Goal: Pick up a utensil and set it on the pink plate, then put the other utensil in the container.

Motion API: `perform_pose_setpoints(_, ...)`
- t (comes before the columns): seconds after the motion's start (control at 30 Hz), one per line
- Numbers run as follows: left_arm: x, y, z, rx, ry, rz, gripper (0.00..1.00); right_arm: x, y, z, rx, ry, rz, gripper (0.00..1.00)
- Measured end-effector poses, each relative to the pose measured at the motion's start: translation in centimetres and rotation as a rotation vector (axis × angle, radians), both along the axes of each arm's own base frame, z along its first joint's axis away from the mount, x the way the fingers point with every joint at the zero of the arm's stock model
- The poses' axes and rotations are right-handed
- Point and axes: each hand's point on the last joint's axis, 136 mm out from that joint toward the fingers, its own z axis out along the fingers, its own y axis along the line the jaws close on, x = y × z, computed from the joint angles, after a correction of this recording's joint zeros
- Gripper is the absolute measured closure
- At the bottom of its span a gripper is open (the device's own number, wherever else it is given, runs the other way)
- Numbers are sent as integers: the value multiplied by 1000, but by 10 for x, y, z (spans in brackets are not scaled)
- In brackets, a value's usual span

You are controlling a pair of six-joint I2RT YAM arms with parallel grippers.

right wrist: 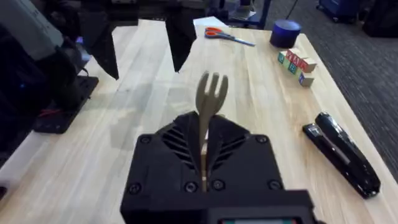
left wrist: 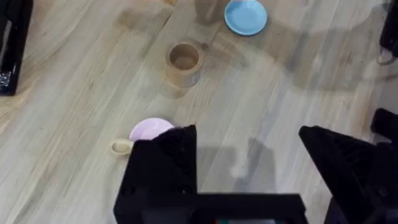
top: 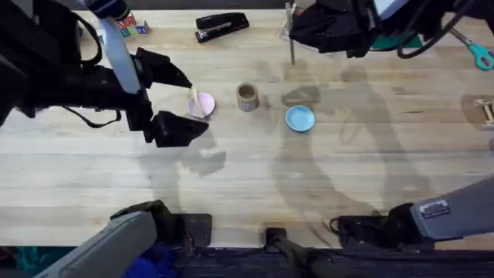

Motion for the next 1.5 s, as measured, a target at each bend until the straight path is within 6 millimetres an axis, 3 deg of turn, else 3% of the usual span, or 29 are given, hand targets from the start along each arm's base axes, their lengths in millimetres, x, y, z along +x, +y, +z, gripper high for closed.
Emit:
perform_pose_setpoints(0.73,0,0,0,0,0,0,6,0,50,-39,6,-43,136,969)
perform_pose_setpoints(1.17,0,0,0,0,0,0,6,-2,58,-37,13,-86,157,969)
perform_pose_setpoints(1.5,0,0,0,0,0,0,6,-12,76,-35,24,-130,209,969)
